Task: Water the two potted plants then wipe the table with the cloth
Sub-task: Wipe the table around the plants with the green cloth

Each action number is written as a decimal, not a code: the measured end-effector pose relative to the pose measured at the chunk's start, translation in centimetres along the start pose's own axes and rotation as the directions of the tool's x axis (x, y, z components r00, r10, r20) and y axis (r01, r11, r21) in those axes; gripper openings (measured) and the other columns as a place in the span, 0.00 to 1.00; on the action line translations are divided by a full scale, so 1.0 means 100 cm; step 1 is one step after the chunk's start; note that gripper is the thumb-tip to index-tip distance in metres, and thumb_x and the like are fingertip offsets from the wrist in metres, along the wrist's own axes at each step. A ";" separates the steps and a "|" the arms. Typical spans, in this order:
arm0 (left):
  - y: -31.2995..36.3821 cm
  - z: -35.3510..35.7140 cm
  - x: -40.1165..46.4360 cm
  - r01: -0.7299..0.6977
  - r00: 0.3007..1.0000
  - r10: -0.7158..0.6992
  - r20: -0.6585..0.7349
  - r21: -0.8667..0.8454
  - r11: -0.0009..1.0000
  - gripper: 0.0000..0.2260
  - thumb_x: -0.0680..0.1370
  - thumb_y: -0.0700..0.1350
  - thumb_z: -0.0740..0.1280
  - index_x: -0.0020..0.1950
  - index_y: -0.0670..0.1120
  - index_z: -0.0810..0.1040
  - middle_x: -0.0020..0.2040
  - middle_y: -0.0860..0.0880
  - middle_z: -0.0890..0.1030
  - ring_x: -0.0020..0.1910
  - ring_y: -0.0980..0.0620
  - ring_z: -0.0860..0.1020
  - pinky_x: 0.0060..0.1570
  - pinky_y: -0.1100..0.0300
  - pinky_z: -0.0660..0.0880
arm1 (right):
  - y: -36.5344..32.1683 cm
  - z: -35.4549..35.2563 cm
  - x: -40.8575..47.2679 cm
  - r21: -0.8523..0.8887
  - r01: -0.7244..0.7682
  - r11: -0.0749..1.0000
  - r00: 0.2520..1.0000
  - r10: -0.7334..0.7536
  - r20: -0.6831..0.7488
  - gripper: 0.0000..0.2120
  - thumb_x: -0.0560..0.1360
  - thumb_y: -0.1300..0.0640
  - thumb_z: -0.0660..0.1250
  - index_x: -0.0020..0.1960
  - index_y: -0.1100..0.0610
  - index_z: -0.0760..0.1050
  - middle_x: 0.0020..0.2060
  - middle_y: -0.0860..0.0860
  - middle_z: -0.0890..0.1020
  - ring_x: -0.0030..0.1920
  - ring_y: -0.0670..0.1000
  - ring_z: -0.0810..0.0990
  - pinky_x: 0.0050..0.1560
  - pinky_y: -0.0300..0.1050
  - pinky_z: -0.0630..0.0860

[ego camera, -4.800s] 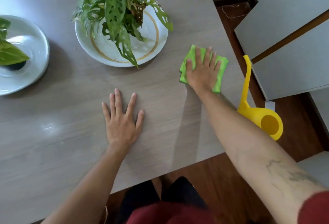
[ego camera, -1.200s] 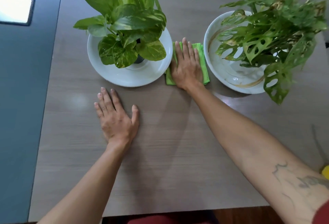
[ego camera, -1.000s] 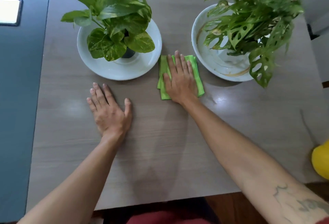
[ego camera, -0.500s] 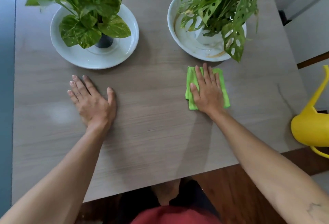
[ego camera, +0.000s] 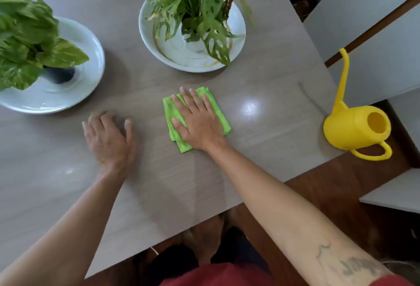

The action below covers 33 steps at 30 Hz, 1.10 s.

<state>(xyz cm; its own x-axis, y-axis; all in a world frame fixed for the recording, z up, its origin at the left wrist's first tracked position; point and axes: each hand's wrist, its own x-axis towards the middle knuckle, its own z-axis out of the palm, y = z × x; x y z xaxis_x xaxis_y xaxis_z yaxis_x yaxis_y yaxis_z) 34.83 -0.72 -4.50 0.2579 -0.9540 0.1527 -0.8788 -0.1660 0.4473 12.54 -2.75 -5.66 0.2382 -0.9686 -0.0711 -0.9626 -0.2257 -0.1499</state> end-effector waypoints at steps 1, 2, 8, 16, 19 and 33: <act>0.018 0.007 0.001 -0.036 0.999 0.036 0.027 -0.004 0.999 0.20 0.79 0.51 0.59 0.63 0.36 0.73 0.67 0.35 0.72 0.69 0.35 0.67 0.76 0.39 0.55 | 0.012 -0.002 -0.001 0.010 -0.010 1.000 1.000 0.010 -0.001 0.30 0.82 0.40 0.52 0.81 0.50 0.55 0.80 0.52 0.55 0.80 0.54 0.52 0.78 0.58 0.49; 0.036 0.014 0.003 -0.057 0.997 0.058 0.050 -0.012 0.998 0.21 0.79 0.50 0.60 0.65 0.36 0.72 0.70 0.35 0.71 0.72 0.36 0.66 0.77 0.41 0.54 | 0.027 -0.004 -0.002 0.011 -0.028 1.000 1.000 0.028 -0.006 0.30 0.82 0.40 0.52 0.81 0.49 0.55 0.80 0.52 0.55 0.80 0.54 0.52 0.78 0.58 0.49; 0.119 0.066 0.010 -0.168 0.969 0.158 0.192 0.036 0.985 0.28 0.81 0.53 0.57 0.77 0.39 0.63 0.80 0.37 0.58 0.80 0.38 0.54 0.79 0.44 0.46 | 0.137 -0.022 0.006 0.004 -0.194 0.981 0.981 0.194 -0.024 0.30 0.82 0.41 0.53 0.80 0.51 0.57 0.80 0.54 0.57 0.80 0.56 0.54 0.79 0.58 0.49; 0.143 0.102 0.005 -0.122 0.970 0.073 0.233 0.205 0.971 0.36 0.79 0.62 0.53 0.80 0.41 0.55 0.81 0.38 0.52 0.81 0.41 0.49 0.78 0.39 0.45 | 0.282 -0.051 0.036 0.000 -0.485 0.874 0.874 0.485 -0.021 0.30 0.83 0.41 0.49 0.81 0.51 0.52 0.81 0.54 0.51 0.80 0.56 0.48 0.79 0.58 0.45; 0.144 0.103 0.006 -0.124 0.969 0.069 0.235 0.226 0.966 0.35 0.79 0.62 0.54 0.80 0.42 0.54 0.81 0.38 0.52 0.81 0.41 0.49 0.78 0.38 0.45 | 0.318 -0.062 0.055 0.015 -0.572 0.820 0.819 0.572 -0.035 0.30 0.83 0.41 0.49 0.82 0.52 0.50 0.81 0.55 0.50 0.80 0.57 0.47 0.79 0.60 0.44; 0.151 0.096 0.006 -0.102 0.964 0.047 0.261 0.202 0.974 0.36 0.79 0.62 0.52 0.80 0.41 0.54 0.81 0.38 0.50 0.81 0.40 0.47 0.78 0.39 0.42 | 0.172 -0.033 0.035 0.025 -0.393 0.919 0.919 0.394 -0.025 0.31 0.81 0.41 0.49 0.81 0.53 0.55 0.81 0.56 0.54 0.80 0.59 0.50 0.78 0.59 0.48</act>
<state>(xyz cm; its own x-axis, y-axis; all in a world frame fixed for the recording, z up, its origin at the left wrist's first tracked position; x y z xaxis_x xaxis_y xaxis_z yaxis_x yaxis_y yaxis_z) 17.91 -6.19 -6.14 0.1022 -0.9928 -0.0619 -0.9635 -0.1143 0.2420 -3.60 -10.39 -5.24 -0.1636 -0.9815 -0.0996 -0.9751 0.1762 -0.1348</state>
